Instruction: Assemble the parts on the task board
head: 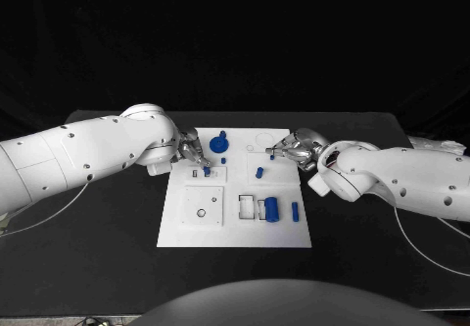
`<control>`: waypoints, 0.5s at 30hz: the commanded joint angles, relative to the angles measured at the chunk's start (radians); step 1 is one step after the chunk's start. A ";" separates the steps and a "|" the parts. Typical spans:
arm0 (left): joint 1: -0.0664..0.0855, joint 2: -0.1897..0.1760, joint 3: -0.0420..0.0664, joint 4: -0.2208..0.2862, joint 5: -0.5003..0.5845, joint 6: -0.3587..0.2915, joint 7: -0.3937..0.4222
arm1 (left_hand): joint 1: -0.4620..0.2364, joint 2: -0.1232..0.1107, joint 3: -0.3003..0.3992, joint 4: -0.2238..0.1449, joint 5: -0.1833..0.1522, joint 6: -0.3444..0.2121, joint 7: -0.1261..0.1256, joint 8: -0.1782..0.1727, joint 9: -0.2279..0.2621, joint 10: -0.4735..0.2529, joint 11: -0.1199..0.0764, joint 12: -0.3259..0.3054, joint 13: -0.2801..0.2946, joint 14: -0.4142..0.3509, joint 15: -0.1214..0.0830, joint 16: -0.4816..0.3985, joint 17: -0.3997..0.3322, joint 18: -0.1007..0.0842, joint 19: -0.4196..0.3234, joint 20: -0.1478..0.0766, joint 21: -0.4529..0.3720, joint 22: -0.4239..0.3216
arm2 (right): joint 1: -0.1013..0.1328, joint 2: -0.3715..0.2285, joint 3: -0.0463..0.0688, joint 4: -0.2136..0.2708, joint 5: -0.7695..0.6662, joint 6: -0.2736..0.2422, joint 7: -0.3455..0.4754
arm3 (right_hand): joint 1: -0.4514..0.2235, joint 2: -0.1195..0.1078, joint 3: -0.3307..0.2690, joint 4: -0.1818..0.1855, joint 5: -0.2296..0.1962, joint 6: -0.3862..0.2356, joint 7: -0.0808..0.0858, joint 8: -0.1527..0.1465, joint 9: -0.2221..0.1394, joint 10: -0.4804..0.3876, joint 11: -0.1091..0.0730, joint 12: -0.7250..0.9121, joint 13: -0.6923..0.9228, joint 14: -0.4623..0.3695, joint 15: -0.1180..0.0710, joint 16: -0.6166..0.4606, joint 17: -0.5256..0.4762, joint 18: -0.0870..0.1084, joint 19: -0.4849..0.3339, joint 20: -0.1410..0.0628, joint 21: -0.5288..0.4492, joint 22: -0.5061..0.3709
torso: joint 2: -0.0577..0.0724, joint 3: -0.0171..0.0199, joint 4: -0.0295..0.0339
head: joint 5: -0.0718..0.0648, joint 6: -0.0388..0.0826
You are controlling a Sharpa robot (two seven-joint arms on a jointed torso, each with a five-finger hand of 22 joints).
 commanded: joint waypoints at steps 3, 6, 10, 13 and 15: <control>0.000 -0.001 0.001 0.003 -0.002 0.001 0.002 | -0.010 0.000 -0.007 0.000 0.007 0.000 0.003 -0.005 0.000 0.104 0.005 -0.005 0.263 0.104 0.006 0.003 0.263 -0.007 0.102 -0.003 0.002 0.263 | -0.001 0.000 0.000 0.000 -0.008 0.005 0.009 | 0.011 0.000 -0.004 -0.003 0.006 -0.001 0.005 0.004 0.001 0.106 0.005 0.004 0.263 0.106 0.009 0.004 0.263 -0.007 0.105 0.008 0.004 0.263 | 0.000 -0.0001 0.0002 | 0.000 0.000; 0.000 -0.002 0.001 0.003 -0.002 0.006 0.002 | -0.012 -0.001 -0.008 0.000 0.007 -0.002 0.003 -0.006 0.000 0.104 0.005 -0.005 0.263 0.104 0.006 0.003 0.263 -0.007 0.102 -0.003 0.002 0.263 | -0.001 0.000 0.000 0.000 -0.008 0.005 0.008 | 0.011 0.000 -0.004 -0.003 0.006 -0.001 0.005 0.004 0.001 0.106 0.005 0.004 0.263 0.106 0.009 0.004 0.263 -0.007 0.105 0.008 0.004 0.263 | 0.000 -0.0001 0.0008 | 0.000 0.000; 0.000 -0.004 0.001 0.005 -0.002 0.010 0.003 | -0.012 -0.001 -0.008 0.000 0.007 -0.002 0.003 -0.006 0.000 0.104 0.005 -0.005 0.263 0.104 0.006 0.003 0.263 -0.007 0.102 -0.003 0.002 0.263 | -0.001 0.000 0.000 0.000 -0.008 0.005 0.008 | 0.011 0.000 -0.004 -0.003 0.006 -0.001 0.005 0.004 0.001 0.106 0.005 0.004 0.263 0.106 0.009 0.004 0.263 -0.007 0.105 0.008 0.004 0.263 | 0.000 -0.0003 0.0002 | 0.001 0.000; 0.000 -0.005 0.001 0.005 -0.002 0.013 0.002 | -0.013 -0.001 -0.009 0.000 0.008 -0.002 0.003 -0.007 0.000 0.104 0.005 -0.005 0.263 0.104 0.007 0.003 0.263 -0.007 0.102 -0.003 0.002 0.263 | -0.001 0.001 0.000 0.000 -0.008 0.005 0.008 | 0.011 0.000 -0.004 -0.003 0.006 -0.001 0.005 0.004 0.001 0.106 0.005 0.004 0.263 0.106 0.009 0.004 0.263 -0.007 0.105 0.008 0.004 0.263 | 0.000 -0.0002 0.0003 | 0.001 0.000; 0.000 -0.005 0.001 0.006 -0.002 0.015 0.002 | -0.013 0.000 -0.008 -0.001 0.008 -0.002 0.003 -0.007 0.000 0.104 0.005 -0.005 0.263 0.104 0.007 0.003 0.263 -0.007 0.102 -0.003 0.002 0.263 | -0.001 0.001 0.000 0.000 -0.008 0.005 0.008 | 0.011 0.000 -0.004 -0.003 0.006 -0.001 0.005 0.004 0.001 0.106 0.005 0.004 0.263 0.106 0.009 0.004 0.263 -0.007 0.105 0.008 0.004 0.263 | 0.000 -0.0001 0.0002 | 0.001 0.000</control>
